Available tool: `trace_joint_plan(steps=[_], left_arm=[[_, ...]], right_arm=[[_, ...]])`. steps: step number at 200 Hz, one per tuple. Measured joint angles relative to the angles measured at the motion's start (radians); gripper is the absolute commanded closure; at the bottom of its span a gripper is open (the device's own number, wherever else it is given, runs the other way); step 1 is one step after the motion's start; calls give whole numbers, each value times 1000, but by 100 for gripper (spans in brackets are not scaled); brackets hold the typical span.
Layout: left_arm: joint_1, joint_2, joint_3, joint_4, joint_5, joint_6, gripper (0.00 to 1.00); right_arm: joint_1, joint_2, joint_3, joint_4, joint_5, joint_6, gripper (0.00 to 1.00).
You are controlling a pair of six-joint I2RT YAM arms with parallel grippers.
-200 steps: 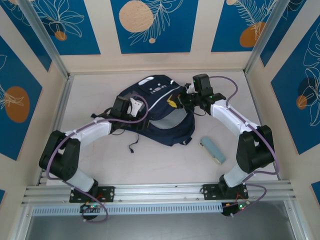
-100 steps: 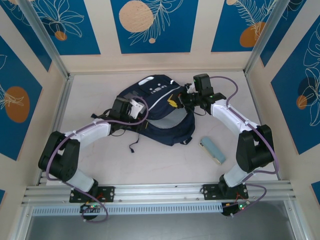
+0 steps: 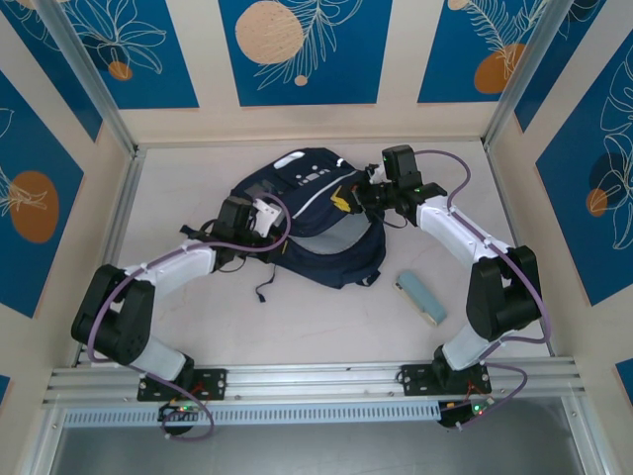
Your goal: Pack the student bag
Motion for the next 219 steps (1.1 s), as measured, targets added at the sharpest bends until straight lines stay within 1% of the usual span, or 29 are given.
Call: trace_joint_plan(steps=[59, 106, 132, 182, 219], left_arm=[[3, -33, -26, 8, 5, -1, 100], [-3, -115, -124, 82, 12, -58, 100], [-41, -142, -166, 112, 11, -100, 100], [-121, -164, -181, 134, 4, -161, 100], [-207, -164, -181, 172, -56, -212, 100]], right_arm=[[0, 0, 0, 0, 0, 0, 100], [16, 6, -2, 5, 0, 1, 100], [34, 20, -7, 7, 0, 3, 100], [75, 37, -13, 32, 27, 12, 100], [102, 57, -17, 50, 50, 24, 100]])
